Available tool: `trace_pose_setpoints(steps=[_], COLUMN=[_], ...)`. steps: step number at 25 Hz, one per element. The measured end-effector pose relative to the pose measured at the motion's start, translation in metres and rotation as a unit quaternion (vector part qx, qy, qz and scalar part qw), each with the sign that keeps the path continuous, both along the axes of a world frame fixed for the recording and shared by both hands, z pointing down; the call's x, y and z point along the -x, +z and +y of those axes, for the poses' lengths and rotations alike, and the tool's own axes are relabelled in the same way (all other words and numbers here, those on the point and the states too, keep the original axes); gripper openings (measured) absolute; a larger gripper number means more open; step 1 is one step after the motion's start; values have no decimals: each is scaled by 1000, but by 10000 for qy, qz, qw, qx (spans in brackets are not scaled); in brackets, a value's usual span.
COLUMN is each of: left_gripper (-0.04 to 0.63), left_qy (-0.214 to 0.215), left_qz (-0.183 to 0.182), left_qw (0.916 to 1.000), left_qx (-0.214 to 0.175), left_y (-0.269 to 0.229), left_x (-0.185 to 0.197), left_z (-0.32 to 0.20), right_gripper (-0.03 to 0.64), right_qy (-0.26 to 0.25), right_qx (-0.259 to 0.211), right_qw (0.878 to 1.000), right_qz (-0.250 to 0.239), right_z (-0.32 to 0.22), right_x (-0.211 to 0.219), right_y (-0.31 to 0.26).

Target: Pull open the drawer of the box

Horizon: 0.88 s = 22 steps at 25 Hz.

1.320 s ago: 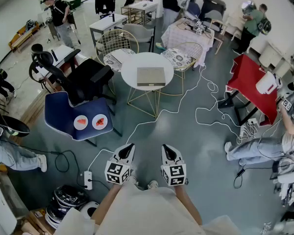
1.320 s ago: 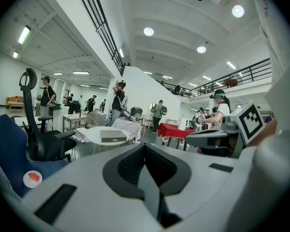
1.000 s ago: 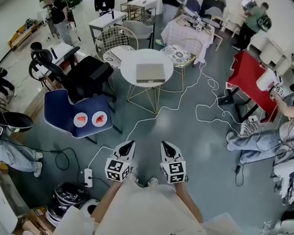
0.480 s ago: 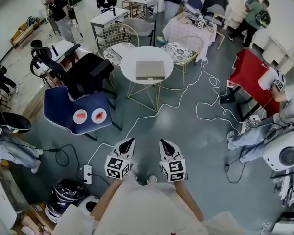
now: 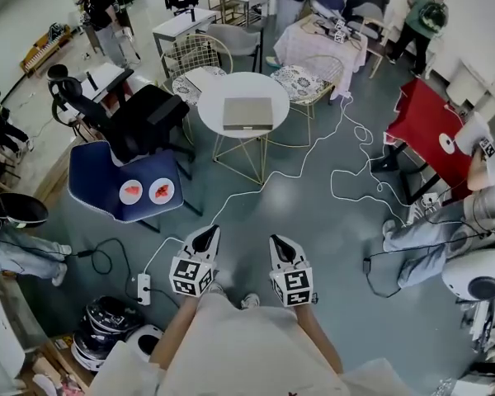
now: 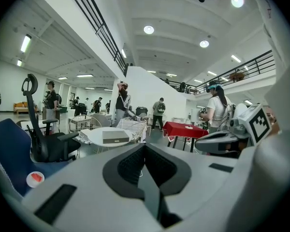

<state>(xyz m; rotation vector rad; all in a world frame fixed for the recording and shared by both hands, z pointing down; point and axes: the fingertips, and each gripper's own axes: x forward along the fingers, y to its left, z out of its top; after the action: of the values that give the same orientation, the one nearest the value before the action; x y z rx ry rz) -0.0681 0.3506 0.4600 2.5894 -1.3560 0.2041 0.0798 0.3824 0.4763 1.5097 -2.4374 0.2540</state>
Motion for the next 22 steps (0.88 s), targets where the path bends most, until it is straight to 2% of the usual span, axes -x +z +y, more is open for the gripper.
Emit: trace_pose_setpoints(steps=[7,14,22], left_gripper=[11,12,11], left_qy=[-80,-69,13], left_qz=[-63,-111,-78], left_qw=[9999,9999,9998], left_qx=[31,77,161], left_y=[3,8,21], left_x=[-13,-14,-21], left_z=[-9,-16,-46], right_gripper=[15,15,15], right_qy=[-13,-11,65], right_qx=[53,58,74], right_qw=[10000,9999,9999], right_qz=[-46,-90,-29], right_z=[-11,-19,-50], right_x=[-22,-24,-33], right_y=[5,9,13])
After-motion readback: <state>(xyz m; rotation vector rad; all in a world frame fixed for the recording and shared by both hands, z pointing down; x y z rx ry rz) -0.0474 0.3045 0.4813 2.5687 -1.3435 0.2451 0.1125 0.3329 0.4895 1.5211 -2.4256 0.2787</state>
